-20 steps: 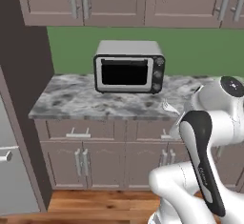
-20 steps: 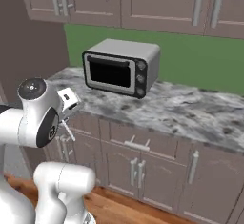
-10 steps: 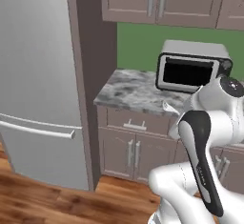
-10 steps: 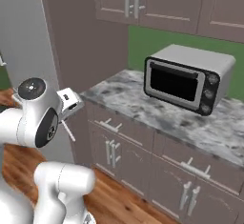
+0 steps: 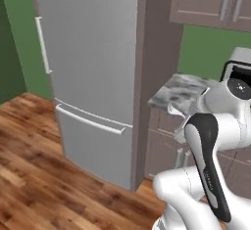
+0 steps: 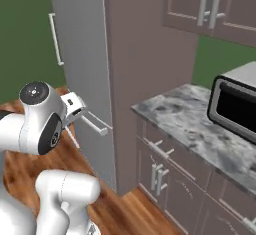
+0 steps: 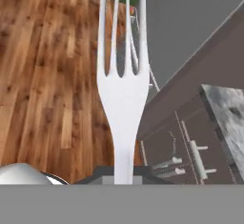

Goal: Take the fork and place it on the left side of the plate. Then take the spoon and place it on the right side of the plate. Make sure they're directly next to the plate.

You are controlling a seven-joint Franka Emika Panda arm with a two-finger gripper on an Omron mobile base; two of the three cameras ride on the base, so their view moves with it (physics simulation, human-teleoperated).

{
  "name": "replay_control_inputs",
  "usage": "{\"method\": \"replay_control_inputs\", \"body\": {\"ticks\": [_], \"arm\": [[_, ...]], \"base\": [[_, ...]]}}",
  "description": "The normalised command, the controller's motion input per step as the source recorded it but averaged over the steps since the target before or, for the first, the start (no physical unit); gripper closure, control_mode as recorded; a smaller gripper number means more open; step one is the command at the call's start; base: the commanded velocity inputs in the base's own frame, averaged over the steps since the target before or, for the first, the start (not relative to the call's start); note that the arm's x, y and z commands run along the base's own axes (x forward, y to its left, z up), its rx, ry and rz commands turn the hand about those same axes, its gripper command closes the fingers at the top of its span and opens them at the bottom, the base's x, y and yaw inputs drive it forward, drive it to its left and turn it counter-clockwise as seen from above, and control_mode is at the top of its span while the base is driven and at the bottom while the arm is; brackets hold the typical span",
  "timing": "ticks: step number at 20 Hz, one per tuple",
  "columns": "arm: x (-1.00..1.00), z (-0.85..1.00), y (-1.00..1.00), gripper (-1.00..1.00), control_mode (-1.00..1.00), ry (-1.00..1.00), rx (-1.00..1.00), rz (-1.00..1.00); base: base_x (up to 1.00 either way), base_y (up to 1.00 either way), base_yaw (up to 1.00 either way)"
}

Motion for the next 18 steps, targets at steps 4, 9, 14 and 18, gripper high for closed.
{"method": "replay_control_inputs", "body": {"ticks": [4,9,14,18], "arm": [[0.00,0.00,0.00,1.00,1.00,0.00,0.00,0.00],[0.00,0.00,0.00,1.00,1.00,0.00,0.00,0.00],[0.00,0.00,0.00,1.00,1.00,0.00,0.00,0.00],[0.00,0.00,0.00,1.00,1.00,0.00,0.00,0.00]], "base": [[-0.22,0.86,0.48],[-0.21,0.83,0.49],[-0.17,0.81,0.50],[-0.04,0.72,0.50]]}}
